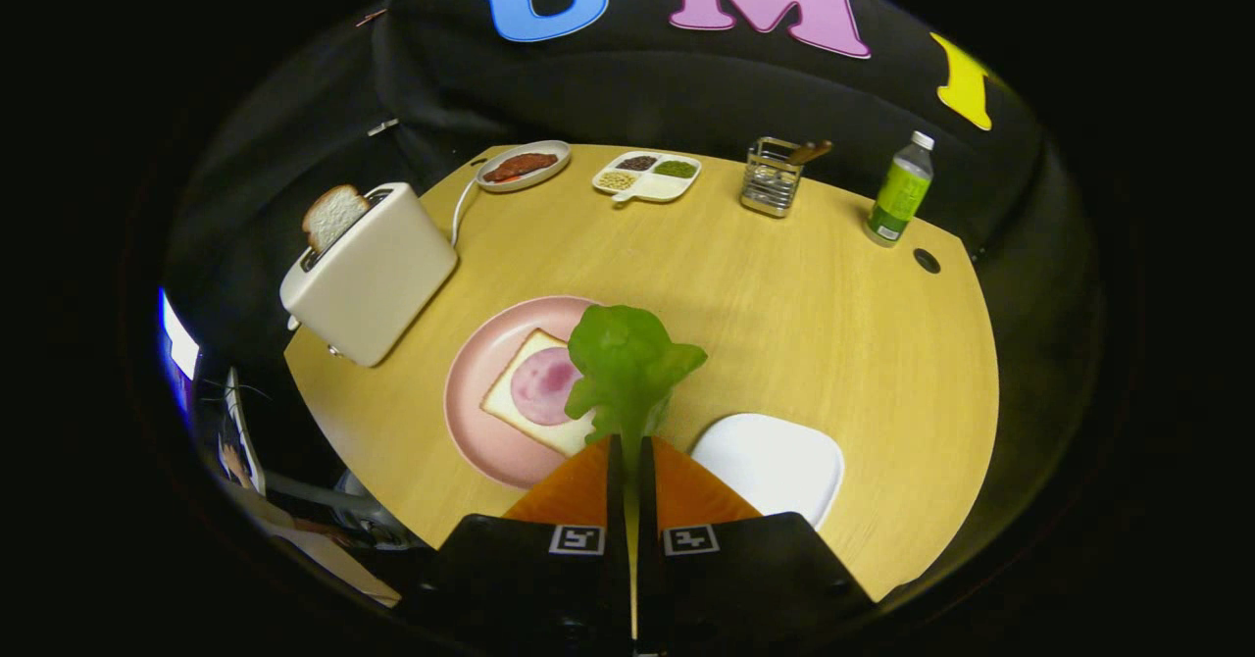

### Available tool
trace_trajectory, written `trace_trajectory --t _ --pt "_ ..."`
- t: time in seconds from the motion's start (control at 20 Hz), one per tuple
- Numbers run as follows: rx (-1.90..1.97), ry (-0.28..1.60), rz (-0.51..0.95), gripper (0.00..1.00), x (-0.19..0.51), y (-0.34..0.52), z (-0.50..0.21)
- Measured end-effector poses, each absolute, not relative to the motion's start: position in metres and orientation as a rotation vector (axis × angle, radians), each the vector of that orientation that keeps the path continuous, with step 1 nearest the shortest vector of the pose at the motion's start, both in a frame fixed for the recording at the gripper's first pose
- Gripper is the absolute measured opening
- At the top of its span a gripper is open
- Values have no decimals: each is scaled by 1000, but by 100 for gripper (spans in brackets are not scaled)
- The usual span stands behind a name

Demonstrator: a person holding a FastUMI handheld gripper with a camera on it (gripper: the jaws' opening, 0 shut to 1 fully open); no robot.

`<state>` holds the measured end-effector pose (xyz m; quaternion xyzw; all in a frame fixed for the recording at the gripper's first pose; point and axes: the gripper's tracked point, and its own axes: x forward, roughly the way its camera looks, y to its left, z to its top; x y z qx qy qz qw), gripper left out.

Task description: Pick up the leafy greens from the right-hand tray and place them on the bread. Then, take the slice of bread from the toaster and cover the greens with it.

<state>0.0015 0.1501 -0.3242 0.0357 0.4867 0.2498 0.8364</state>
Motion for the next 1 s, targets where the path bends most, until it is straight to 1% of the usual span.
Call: trace_trajectory --t 0.15,0.45,0.5,0.65,0.8,1.0 --pt "62 1037 592 7 3 188 -323" --pt "71 1055 626 9 14 225 -330" --pt "60 1053 609 17 18 224 -332" --pt "64 1046 570 89 22 222 -337" --pt "62 1039 560 98 24 219 -334" --pt "80 1022 554 98 23 215 -323"
